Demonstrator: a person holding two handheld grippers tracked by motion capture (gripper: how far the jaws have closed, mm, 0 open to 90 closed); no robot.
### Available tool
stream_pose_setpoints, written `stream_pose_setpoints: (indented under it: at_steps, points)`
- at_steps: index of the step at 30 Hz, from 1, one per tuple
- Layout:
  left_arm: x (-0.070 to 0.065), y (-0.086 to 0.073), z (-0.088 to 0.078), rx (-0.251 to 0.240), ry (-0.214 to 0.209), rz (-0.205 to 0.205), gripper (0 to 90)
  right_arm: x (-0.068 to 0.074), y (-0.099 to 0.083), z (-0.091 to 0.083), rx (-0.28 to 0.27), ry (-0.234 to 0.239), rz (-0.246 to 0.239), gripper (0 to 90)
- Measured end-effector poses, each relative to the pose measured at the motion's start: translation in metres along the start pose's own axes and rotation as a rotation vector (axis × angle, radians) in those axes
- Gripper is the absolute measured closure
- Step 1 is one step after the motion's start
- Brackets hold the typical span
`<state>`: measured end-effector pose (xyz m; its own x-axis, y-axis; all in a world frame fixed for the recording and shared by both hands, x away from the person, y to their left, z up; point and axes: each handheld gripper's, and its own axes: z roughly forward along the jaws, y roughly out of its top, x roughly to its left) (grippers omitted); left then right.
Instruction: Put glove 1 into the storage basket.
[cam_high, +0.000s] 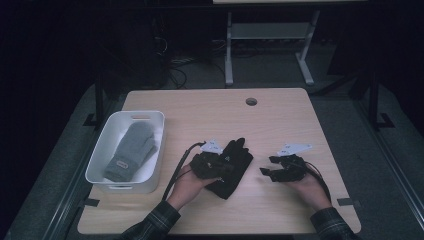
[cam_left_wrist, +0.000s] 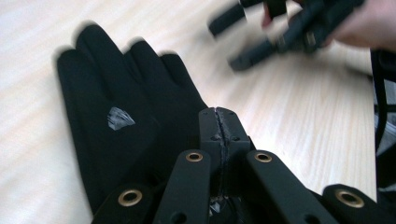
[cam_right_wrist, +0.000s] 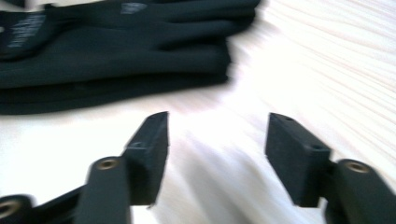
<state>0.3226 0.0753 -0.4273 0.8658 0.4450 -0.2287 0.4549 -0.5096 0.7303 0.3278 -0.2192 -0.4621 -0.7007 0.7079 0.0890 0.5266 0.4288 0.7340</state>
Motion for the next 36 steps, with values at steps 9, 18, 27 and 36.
stream_pose_setpoints:
  at_steps: [9, 18, 27, 36]
  points:
    - [-0.012, -0.009, 0.022, 0.073, -0.036, 0.020, 89.0, -0.031, -0.015, -0.004, 0.021, -0.093, 0.080, 17.8]
    - [-0.006, -0.020, 0.012, 0.120, -0.024, 0.003, 89.0, -0.032, -0.018, 0.002, 0.038, -0.135, 0.048, 14.3]
    - [0.005, -0.034, -0.011, 0.142, 0.019, -0.013, 89.0, -0.033, -0.018, 0.004, 0.030, -0.143, 0.060, 12.8]
    - [0.012, -0.042, -0.027, 0.148, 0.059, -0.025, 88.9, -0.033, -0.020, 0.005, 0.017, -0.143, 0.065, 10.4]
